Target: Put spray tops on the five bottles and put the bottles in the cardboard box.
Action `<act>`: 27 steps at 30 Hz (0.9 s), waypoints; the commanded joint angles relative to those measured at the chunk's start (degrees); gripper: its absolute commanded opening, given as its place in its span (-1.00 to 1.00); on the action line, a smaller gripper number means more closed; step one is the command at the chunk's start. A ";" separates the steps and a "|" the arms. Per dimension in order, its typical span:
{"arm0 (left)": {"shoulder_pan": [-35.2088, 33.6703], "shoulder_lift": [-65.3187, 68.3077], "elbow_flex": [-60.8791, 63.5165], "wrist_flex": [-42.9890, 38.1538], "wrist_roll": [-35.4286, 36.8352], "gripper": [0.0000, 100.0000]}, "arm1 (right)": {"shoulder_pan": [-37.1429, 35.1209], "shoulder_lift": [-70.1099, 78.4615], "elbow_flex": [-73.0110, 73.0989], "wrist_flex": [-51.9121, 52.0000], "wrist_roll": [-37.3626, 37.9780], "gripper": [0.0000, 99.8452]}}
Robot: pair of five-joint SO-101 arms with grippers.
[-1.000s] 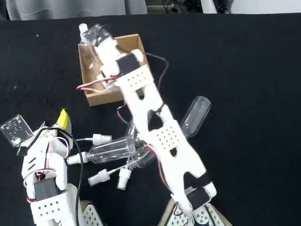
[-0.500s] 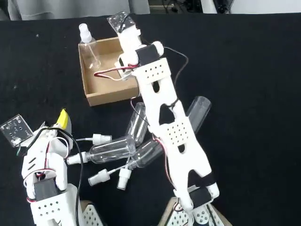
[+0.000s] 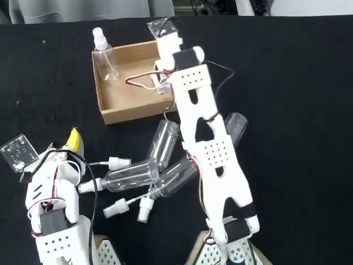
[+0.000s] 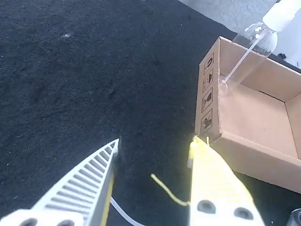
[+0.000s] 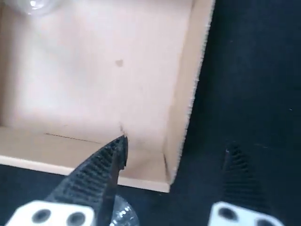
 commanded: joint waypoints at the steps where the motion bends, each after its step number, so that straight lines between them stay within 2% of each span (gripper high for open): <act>1: -0.40 -0.53 -0.66 -0.88 0.44 -0.56 | 2.11 -5.32 0.75 1.93 -0.62 -0.57; 3: -0.40 -0.53 -0.66 -0.88 0.44 -0.56 | 2.29 -5.41 1.71 1.93 -0.70 -0.62; 15: -0.40 -0.53 -0.66 -0.88 0.44 -0.56 | 2.37 -5.41 6.99 1.76 -0.70 -0.64; 20: -0.40 -0.53 -0.66 -0.88 0.44 -0.56 | 2.46 -5.41 6.99 1.76 -0.70 -0.81; 27: -0.40 -0.53 -0.66 -0.88 0.44 -0.56 | 5.36 -5.41 7.08 1.93 -0.70 -0.92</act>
